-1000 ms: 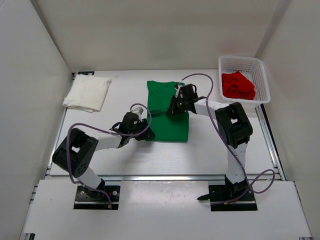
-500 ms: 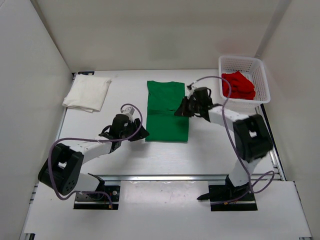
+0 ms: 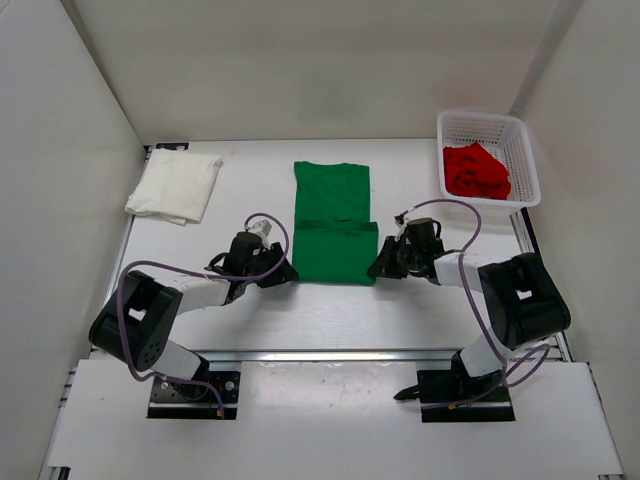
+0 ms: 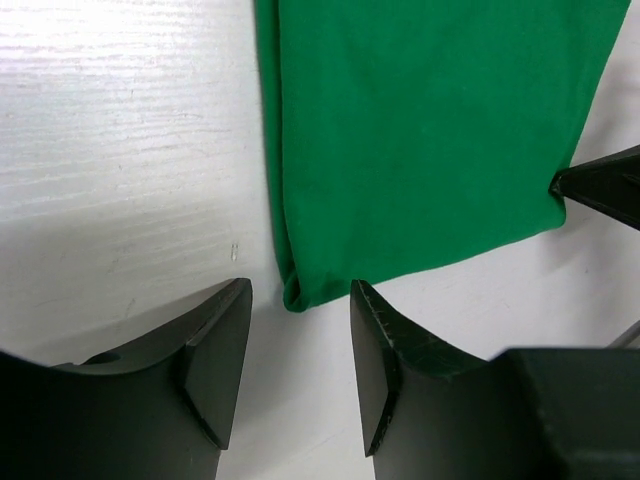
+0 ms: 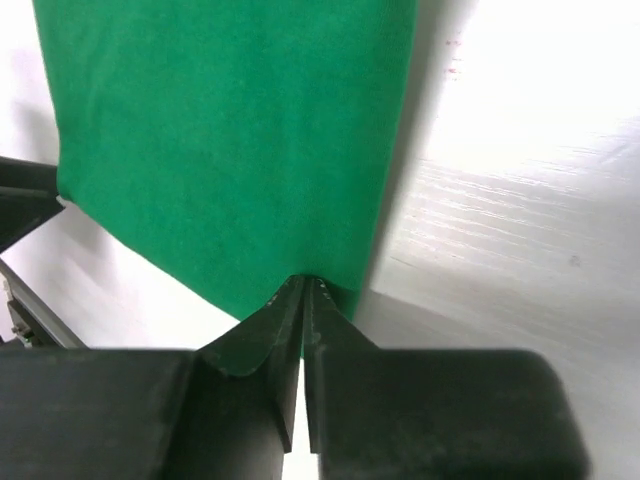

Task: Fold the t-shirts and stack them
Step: Fold the folded rectangular tshirt in 1/3 of the way, then grab one side of the 2/3 rectangular tshirt with both arms

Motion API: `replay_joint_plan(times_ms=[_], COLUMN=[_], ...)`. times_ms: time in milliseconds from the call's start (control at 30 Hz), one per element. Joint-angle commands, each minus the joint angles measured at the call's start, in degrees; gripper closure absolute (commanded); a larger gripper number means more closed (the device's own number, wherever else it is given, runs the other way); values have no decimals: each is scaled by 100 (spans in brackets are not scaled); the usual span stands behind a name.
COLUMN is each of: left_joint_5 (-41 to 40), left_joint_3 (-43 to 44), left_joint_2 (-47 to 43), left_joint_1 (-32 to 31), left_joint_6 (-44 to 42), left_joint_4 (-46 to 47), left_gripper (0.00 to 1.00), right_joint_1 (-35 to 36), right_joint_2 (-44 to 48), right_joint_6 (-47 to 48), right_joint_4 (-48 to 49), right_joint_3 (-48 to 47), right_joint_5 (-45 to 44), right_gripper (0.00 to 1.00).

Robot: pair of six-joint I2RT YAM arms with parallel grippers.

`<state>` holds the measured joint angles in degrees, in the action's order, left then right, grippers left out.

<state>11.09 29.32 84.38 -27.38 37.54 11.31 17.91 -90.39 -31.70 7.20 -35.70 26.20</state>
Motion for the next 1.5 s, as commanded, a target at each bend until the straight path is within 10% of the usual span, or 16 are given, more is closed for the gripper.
replay_joint_plan(times_ms=[0, 167, 467, 700, 1200, 1467], left_joint_5=[-54, -29, -195, -362, -933, -196], left_joint_3=[-32, 21, 153, 276, -1061, 1355], left_joint_2=[131, 175, 421, 413, -3767, -2413], left_joint_1=[22, -57, -259, -286, -1146, -51], left_joint_6=[-18, -62, -45, -54, 201, -229], left_joint_4=[82, 73, 82, 82, -2430, -2126], left_gripper=[44, 44, 58, 91, 100, 100], right_joint_1=[10, -86, 89, 133, 2559, 621], right_joint_2=[283, 1005, 558, 56, 3535, 2600], right_joint_6=[59, 103, 103, -90, -970, 374], right_joint_4=[387, 238, 194, 599, -1965, -2145], right_joint_3=[63, 466, 653, 520, 1550, -751], right_joint_5=[79, -307, -141, 88, -1862, -960], right_gripper=[91, 64, 62, 99, 100, 100])
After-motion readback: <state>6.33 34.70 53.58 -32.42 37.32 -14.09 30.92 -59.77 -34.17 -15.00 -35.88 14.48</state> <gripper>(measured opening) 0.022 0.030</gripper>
